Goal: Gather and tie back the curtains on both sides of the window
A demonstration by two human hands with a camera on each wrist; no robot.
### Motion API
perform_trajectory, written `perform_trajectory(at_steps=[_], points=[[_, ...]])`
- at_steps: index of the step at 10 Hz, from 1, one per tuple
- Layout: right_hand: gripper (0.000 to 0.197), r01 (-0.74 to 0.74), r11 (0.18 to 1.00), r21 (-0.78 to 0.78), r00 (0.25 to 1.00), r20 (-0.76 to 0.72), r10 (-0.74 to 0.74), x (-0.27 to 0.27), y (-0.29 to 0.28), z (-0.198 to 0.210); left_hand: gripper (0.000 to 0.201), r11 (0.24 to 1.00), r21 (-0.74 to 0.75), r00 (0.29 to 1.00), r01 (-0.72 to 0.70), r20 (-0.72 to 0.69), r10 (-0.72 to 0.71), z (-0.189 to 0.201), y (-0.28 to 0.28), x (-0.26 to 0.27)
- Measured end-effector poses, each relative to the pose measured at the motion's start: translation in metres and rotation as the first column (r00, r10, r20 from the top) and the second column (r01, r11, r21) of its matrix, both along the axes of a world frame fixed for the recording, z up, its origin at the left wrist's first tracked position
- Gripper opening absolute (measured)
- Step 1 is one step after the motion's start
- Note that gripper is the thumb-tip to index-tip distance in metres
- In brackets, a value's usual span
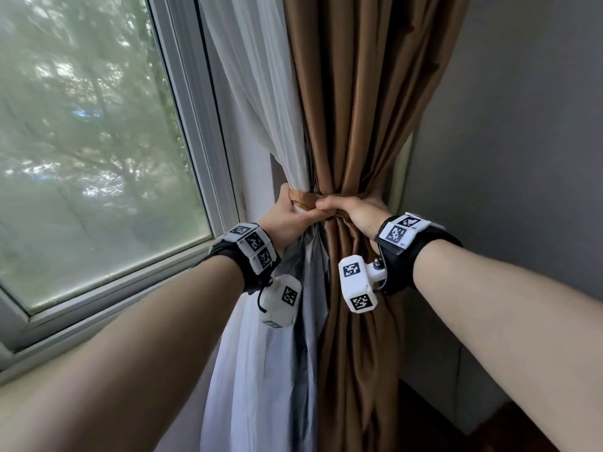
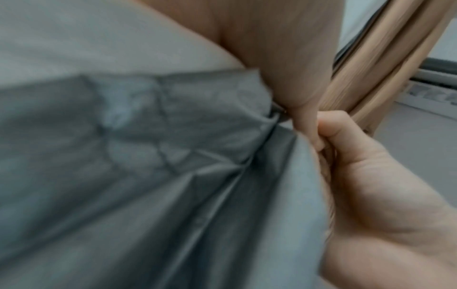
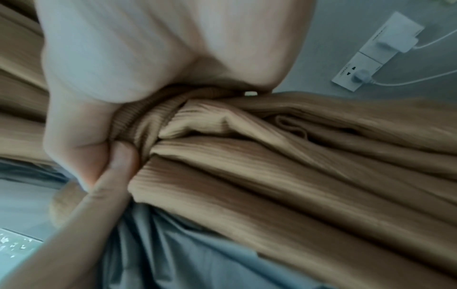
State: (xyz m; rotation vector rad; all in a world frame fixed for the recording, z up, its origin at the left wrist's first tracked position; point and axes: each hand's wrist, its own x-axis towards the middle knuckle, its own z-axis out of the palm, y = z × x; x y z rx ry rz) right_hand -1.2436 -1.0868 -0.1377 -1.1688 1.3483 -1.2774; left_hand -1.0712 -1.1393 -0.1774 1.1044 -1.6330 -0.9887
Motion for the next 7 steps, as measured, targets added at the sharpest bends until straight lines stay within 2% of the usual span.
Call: perform_trajectory(at_steps=[1,2,3,4,5,6,7], points=[[0.021,-0.018,0.998,0.065,1.000,-0.012,0.018,0.007,0.000,0.003,0.092,0.996,0.093,0.998,0.017,-0.056,-0.011,0.020,0.019,0.004],[0.026,-0.029,0.995,0.095,0.999,-0.028,0.032,0.016,0.007,0.007,0.047,0.990,0.142,0.999,0.010,-0.033,-0.006,0.031,0.031,0.010],[0.032,-0.014,0.995,0.095,0.999,-0.041,0.018,0.023,0.017,0.011,0.053,0.981,0.190,0.999,-0.035,-0.027,0.041,0.039,0.047,0.012],[0.057,-0.006,0.992,0.127,0.999,-0.048,0.012,0.033,0.027,0.017,0.043,0.956,0.275,0.991,-0.106,-0.054,0.125,0.044,0.059,0.015],[0.072,0.044,0.990,0.135,0.992,-0.125,-0.027,0.043,0.030,0.019,0.064,0.937,0.314,0.988,-0.151,0.017,0.154,0.057,0.073,0.028],[0.071,0.128,0.986,0.111,0.979,-0.170,-0.109,0.056,0.041,0.021,0.067,0.936,0.326,0.991,-0.132,0.059,0.119,0.069,0.088,0.050],[0.048,0.240,0.967,0.090,0.943,-0.258,-0.210,0.072,0.064,0.031,0.031,0.941,0.312,0.991,-0.131,0.009,0.135,0.084,0.116,0.073]])
